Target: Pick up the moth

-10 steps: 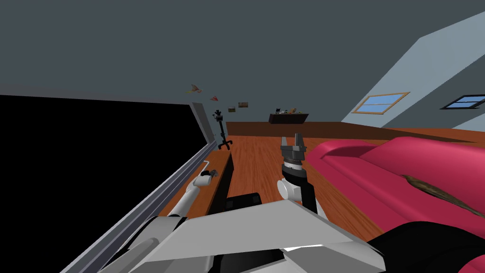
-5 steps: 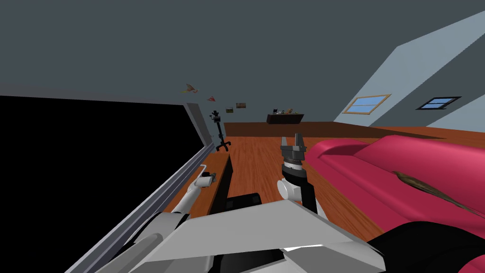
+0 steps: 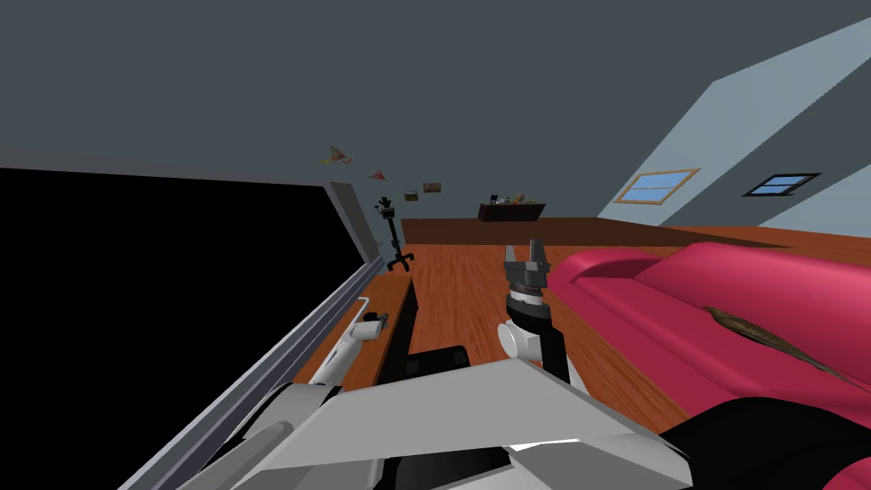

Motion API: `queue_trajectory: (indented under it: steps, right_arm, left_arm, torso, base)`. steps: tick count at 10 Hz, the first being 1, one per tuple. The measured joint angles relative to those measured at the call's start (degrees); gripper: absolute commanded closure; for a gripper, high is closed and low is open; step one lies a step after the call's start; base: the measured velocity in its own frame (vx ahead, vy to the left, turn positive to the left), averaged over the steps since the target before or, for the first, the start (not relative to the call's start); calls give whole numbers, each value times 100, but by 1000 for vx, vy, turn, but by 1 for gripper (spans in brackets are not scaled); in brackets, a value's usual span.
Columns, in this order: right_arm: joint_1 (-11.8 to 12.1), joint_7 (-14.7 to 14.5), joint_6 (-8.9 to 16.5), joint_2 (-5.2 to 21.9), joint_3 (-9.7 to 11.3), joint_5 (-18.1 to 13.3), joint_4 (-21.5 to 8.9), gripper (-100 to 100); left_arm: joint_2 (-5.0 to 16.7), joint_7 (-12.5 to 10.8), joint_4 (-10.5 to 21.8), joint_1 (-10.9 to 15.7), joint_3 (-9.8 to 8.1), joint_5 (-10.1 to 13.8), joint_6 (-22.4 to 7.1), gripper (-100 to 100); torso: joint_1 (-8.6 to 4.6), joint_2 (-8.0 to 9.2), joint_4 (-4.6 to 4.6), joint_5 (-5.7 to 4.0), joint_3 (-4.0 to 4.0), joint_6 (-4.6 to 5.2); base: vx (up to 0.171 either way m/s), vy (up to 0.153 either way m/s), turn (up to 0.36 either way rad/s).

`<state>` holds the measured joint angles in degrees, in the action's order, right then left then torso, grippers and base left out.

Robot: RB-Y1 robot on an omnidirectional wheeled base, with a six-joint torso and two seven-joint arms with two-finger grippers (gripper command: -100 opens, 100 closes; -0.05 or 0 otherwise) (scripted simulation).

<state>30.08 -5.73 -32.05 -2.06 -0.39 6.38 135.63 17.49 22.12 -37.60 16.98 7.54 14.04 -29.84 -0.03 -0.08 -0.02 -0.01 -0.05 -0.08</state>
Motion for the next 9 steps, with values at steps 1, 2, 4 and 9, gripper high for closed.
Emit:
queue_trajectory:
  steps: [1,2,4,9]
  right_arm:
    - [0,0,0,0,0,0,0,0]
    - [0,0,0,0,0,0,0,0]
    - [0,0,0,0,0,0,0,0]
    - [0,0,0,0,0,0,0,0]
  left_arm:
    - [-44,-54,68,-37,-5,-65,107,-100]
    - [-49,-64,78,-41,-5,-71,130,100]
    - [-51,-64,70,-35,-6,-69,136,100]
    - [-15,-32,21,-3,-1,-15,53,100]
  torso:
    - [2,5,1,0,3,0]
    - [2,6,2,0,4,1]
    - [1,0,-4,-1,-2,0]
    - [-1,-7,-2,-4,-5,2]
  base:
    - [-4,3,-11]
    - [0,0,0]
    - [0,0,0]
    - [3,-2,9]
